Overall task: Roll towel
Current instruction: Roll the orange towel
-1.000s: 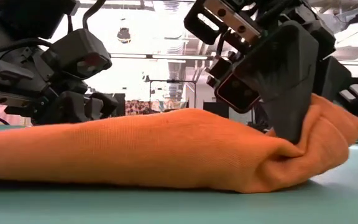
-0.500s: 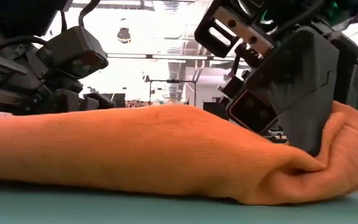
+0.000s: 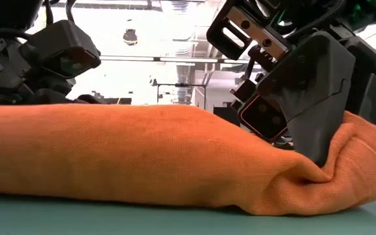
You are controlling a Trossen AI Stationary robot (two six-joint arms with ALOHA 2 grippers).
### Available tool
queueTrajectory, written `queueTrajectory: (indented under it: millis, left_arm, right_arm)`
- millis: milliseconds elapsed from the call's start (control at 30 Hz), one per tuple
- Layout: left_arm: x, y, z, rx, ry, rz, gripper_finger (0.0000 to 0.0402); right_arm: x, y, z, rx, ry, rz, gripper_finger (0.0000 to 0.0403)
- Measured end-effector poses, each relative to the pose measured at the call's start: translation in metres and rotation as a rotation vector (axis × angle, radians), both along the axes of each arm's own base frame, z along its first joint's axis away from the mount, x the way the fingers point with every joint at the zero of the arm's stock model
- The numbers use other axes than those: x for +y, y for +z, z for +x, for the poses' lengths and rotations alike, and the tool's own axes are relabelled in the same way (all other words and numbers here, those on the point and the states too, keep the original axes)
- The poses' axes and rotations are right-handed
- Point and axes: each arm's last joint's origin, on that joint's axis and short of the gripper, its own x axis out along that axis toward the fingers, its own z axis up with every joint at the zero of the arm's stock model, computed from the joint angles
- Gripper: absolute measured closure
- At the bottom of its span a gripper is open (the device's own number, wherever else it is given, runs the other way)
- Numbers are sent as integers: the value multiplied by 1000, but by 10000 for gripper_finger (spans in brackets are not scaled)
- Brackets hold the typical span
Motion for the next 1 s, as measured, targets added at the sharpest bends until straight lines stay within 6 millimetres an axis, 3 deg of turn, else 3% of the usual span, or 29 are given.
queueTrajectory:
  millis: [233,367,567,667,833,1000]
  left_arm:
    - [-9,15,-8,-57,-25,67,402]
    - [-9,38,-15,-111,-21,76,401]
    - [-25,75,-42,-250,-49,127,401]
    - [-45,83,-57,-312,-147,91,402]
    - [-87,67,-72,-296,-283,240,402]
    - [-130,66,-59,-219,-324,365,402]
  right_arm:
    - [1,2,2,-43,-4,0,379]
    - [0,3,3,-44,13,13,379]
    - [-1,3,3,-54,22,6,379]
    - [-1,3,3,-57,20,2,379]
    - [-1,3,3,-75,3,-25,379]
    - [0,2,3,-95,-20,-58,379]
